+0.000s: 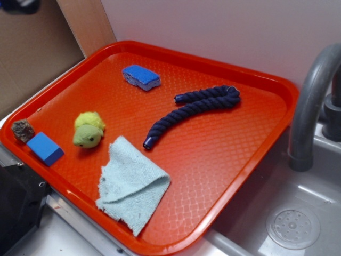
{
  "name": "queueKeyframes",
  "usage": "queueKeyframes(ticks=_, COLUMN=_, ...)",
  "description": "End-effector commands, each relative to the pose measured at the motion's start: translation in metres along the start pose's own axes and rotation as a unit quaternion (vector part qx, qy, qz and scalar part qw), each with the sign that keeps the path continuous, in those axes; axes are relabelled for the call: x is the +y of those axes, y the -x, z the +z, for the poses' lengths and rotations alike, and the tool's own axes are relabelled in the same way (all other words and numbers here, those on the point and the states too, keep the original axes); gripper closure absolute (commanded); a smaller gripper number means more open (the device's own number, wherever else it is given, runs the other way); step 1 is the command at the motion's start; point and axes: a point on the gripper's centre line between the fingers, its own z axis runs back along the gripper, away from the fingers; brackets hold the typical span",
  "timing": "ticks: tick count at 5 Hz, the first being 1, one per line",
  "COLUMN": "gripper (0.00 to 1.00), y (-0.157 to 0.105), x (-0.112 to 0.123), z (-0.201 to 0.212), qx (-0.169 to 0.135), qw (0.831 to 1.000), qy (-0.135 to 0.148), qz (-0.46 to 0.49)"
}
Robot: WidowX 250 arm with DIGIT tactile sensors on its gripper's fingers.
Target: Grab the blue sponge.
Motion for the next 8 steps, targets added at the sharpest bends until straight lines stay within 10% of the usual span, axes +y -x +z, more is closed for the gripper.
queueKeyframes(ticks=1, gripper=0.0, y=-0.057, x=-0.012, z=-0.033, qx=-0.084, qw=0.982, qy=-0.046, qz=0.162)
queueKeyframes(ticks=4, gripper=0.0, y=-0.097, x=0.018, z=-0.104, qx=-0.171, qw=0.929, qy=-0.1, qz=0.314)
queueKeyframes(ticks=8, gripper=0.0, y=-0.112, x=0.033, z=-0.2, qx=-0.095, qw=0.927, qy=-0.085, qz=0.352)
